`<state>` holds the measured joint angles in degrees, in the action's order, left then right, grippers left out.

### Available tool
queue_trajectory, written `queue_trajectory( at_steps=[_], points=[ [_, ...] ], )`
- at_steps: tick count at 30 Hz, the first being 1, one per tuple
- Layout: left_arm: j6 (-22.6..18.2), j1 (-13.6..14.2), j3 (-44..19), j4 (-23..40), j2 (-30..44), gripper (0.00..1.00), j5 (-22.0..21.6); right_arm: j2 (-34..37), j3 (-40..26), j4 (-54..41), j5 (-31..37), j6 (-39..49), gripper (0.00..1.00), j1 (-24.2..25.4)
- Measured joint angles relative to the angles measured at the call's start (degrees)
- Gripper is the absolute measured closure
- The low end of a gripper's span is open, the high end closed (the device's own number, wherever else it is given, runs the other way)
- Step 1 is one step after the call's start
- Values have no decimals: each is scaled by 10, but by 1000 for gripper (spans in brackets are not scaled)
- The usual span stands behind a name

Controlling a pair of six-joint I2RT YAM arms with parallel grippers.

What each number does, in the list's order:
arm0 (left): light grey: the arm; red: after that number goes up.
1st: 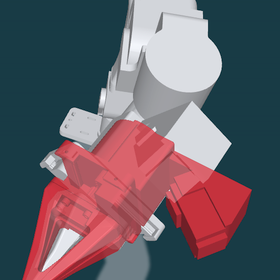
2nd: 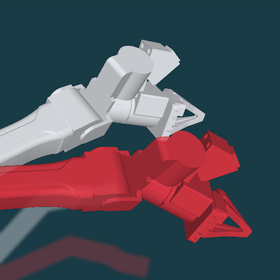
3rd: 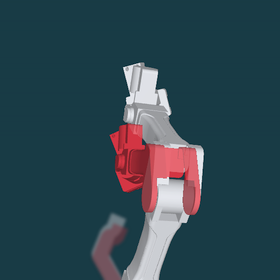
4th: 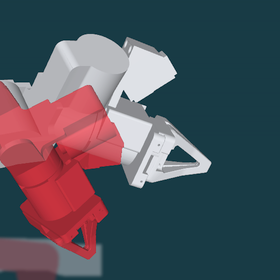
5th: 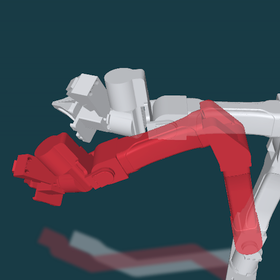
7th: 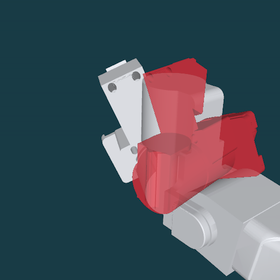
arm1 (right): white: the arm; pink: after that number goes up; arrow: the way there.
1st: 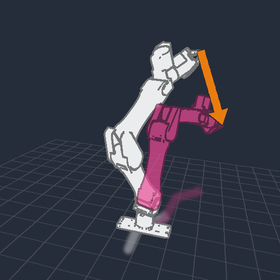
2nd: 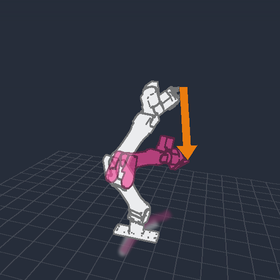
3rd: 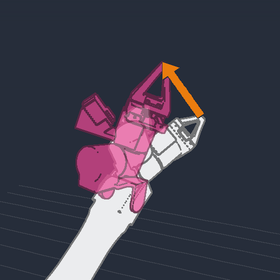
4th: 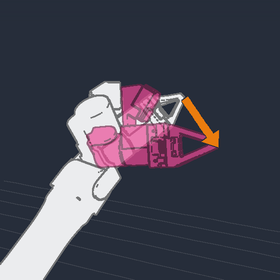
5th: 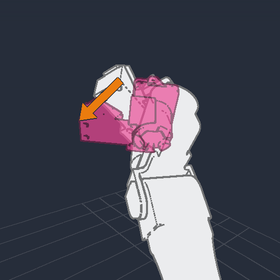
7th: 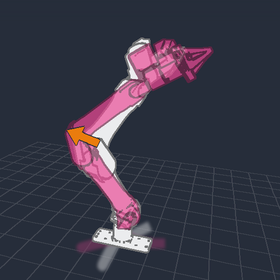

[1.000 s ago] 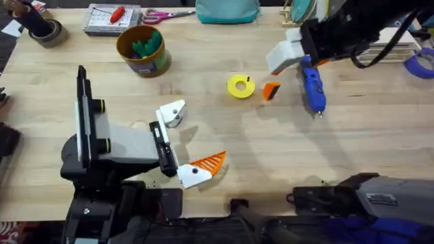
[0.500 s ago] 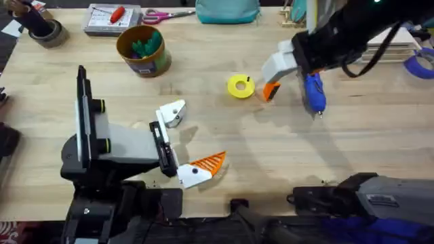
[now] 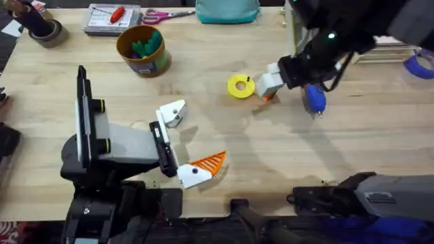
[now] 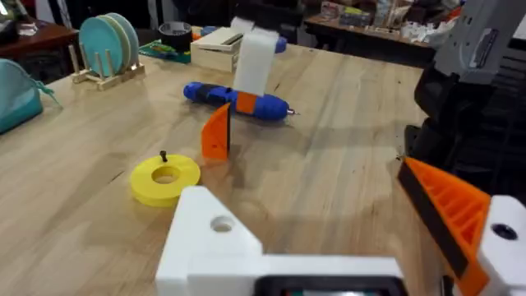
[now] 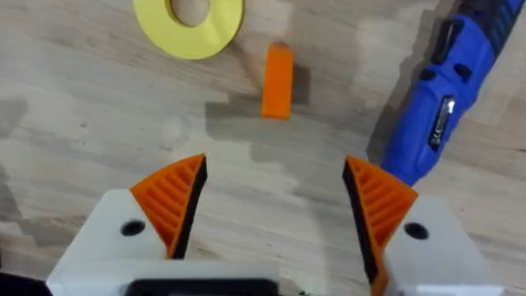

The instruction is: Pick up the gripper from the table and insert it into the empty holder that is missing its gripper. Then pick up a screw, insert it into the mounting hole, and use the screwdriver to tighten it. Finally, clean up the table by picking up the vegetable and placing it into the bucket.

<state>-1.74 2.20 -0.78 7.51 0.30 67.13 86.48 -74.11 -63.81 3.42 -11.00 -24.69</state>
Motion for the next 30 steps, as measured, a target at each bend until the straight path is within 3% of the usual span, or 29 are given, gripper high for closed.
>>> queue_trajectory(
  at_steps=[25, 30],
  points=[
    [0, 0, 0, 0, 0, 15, 0, 103, 0, 75, 0, -69, 8, 15],
    [0, 0, 0, 0, 0, 15, 0, 118, 1, 81, 0, -70, 115, 17]
  ],
)
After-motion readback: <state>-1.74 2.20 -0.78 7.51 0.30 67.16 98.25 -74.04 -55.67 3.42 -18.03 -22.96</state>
